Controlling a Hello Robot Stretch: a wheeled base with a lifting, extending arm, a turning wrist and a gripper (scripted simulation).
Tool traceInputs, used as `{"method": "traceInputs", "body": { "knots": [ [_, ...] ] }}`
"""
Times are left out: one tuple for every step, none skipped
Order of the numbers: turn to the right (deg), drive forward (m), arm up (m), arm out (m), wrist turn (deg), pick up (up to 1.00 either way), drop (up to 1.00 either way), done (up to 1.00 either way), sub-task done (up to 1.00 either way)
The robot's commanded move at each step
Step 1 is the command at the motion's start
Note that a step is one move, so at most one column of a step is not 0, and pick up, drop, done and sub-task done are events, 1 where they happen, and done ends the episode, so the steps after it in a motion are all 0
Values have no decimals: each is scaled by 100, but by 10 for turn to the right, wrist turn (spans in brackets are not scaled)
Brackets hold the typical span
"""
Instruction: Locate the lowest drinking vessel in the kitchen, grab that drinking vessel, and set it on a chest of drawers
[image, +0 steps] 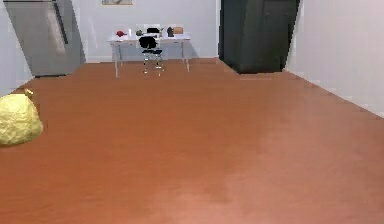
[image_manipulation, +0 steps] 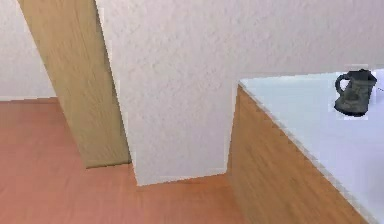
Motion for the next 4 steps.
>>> {"method": "traceInputs", "body": {
  "knots": [
    [0,100,0,0,0,0,0,0,0],
    [0,100,0,0,0,0,0,0,0],
    [-30,0,0,0,0,0,0,0,0],
    [0,100,0,0,0,0,0,0,0]
  ]
}}
